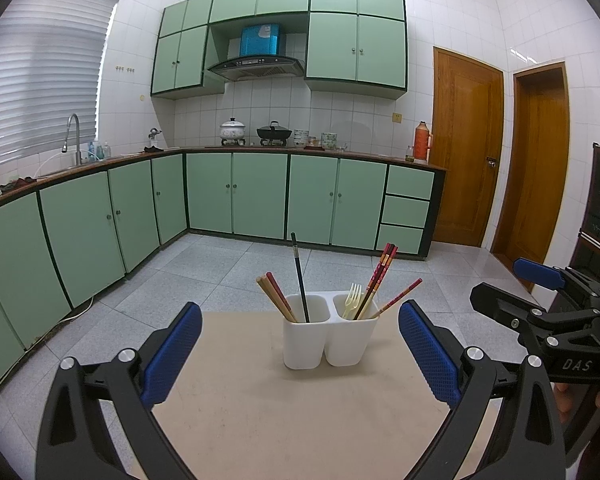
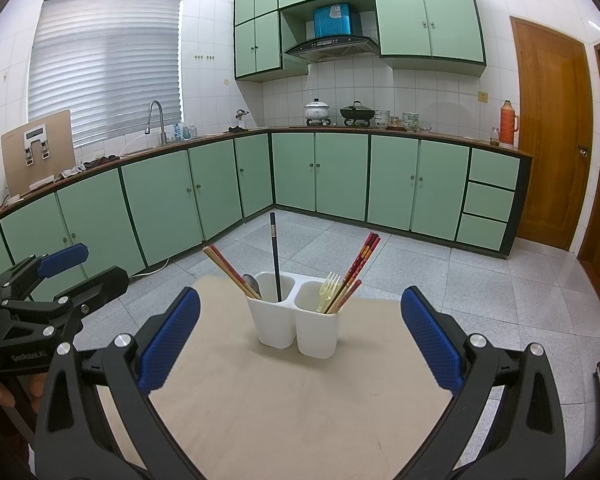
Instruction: Organize utensils
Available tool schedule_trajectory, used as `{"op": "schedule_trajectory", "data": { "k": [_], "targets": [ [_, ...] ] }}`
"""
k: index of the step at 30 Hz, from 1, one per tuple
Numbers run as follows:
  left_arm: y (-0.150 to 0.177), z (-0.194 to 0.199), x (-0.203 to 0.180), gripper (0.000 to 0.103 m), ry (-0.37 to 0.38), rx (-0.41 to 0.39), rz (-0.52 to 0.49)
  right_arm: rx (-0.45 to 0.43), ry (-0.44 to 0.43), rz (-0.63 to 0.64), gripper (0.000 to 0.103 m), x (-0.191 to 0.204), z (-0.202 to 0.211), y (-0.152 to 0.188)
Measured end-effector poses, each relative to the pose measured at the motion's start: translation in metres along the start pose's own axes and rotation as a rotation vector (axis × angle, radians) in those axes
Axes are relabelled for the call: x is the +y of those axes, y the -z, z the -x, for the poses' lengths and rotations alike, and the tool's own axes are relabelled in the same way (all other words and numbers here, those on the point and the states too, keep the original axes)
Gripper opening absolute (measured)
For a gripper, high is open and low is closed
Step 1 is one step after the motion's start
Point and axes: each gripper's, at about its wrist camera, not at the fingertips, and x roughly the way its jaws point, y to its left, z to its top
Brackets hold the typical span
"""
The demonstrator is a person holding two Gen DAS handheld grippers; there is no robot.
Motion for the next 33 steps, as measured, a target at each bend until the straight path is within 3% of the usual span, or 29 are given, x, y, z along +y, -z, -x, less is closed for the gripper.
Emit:
{"op": "schedule_trajectory", "data": {
  "k": [33],
  "targets": [
    [0.0058,-0.0029,0.0033,0.097,-0.001,0.015,0.010,0.015,0.002,-0.004,0.098,0.0010,-0.0070,0.0055]
  ]
}}
